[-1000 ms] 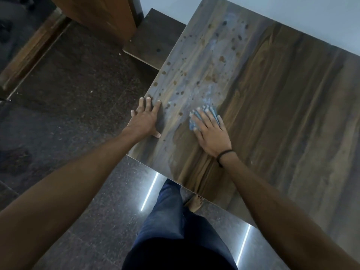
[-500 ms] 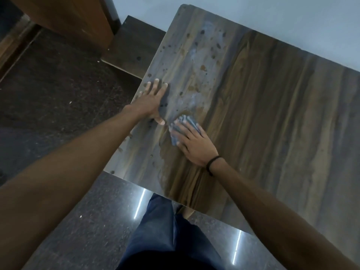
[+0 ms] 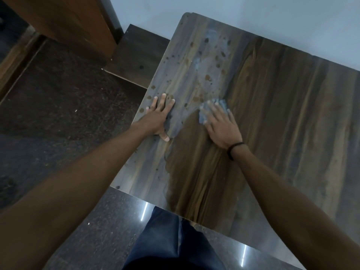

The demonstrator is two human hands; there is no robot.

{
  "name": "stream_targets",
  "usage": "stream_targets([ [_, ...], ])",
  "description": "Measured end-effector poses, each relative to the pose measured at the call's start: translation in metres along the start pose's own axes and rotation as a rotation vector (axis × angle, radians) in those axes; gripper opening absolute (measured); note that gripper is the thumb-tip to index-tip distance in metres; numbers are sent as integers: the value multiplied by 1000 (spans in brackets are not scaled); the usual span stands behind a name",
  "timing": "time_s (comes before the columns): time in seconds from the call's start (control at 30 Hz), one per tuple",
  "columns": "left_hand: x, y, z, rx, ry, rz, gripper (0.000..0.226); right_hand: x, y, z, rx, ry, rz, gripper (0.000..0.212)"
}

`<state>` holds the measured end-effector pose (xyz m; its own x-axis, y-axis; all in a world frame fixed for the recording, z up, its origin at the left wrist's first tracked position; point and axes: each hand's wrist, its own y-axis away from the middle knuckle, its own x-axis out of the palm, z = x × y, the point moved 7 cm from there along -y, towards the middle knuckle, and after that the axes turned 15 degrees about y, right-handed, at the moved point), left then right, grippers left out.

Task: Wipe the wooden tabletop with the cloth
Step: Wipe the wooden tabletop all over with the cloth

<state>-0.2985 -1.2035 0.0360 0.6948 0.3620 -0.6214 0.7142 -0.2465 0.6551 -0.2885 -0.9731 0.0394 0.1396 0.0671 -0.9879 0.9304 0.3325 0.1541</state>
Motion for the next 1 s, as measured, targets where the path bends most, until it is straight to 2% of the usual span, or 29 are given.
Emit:
stream_targets([
  [0.07, 0, -1, 0, 0, -10, 5, 150, -8, -26, -2, 171, -84, 32, 53],
  [0.1, 0, -1, 0, 6, -14, 9, 149, -10, -29, 10, 161, -75, 26, 53],
  [0.2, 1, 1, 0, 29, -28, 26, 146, -3, -2, 38, -126, 1, -8, 52],
  [0.23, 0, 1, 0, 41, -25, 30, 145, 0, 4, 26, -157, 12, -1, 52],
  [0.27, -2, -1, 0, 52, -17, 26, 145, 0, -1, 10, -131, 23, -2, 52],
  [0.37, -19, -14, -4, 66, -17, -18, 146, -8, -43, -33, 201, -85, 48, 52],
  [0.4, -28, -21, -8, 74, -23, -54, 146, -10, -53, -33, 262, -112, 50, 53],
  [0.43, -38, -28, -12, 75, -30, -86, 147, -12, -57, -23, 257, -109, 47, 53],
  [0.57, -55, -51, -24, 75, -49, -104, 146, -2, -17, 1, -60, 25, 5, 52],
  [0.63, -52, -56, -25, 74, -44, -71, 145, -2, -29, -29, 22, 29, 7, 53],
  [0.73, -50, -60, -24, 72, -24, -63, 144, -11, -69, -61, 328, -123, 50, 53],
  [0.8, -50, -60, -23, 69, -28, -62, 146, -14, -80, -37, 277, -131, 48, 53],
  [0.9, -49, -63, -22, 63, -45, -40, 146, -6, -47, -3, 34, -44, 20, 53],
  [0.97, -60, -71, -29, 69, -46, -40, 145, -2, -42, -27, 97, -42, 25, 52],
  [1.0, -70, -79, -35, 71, -43, -51, 145, -2, -51, -45, 203, -70, 29, 53],
])
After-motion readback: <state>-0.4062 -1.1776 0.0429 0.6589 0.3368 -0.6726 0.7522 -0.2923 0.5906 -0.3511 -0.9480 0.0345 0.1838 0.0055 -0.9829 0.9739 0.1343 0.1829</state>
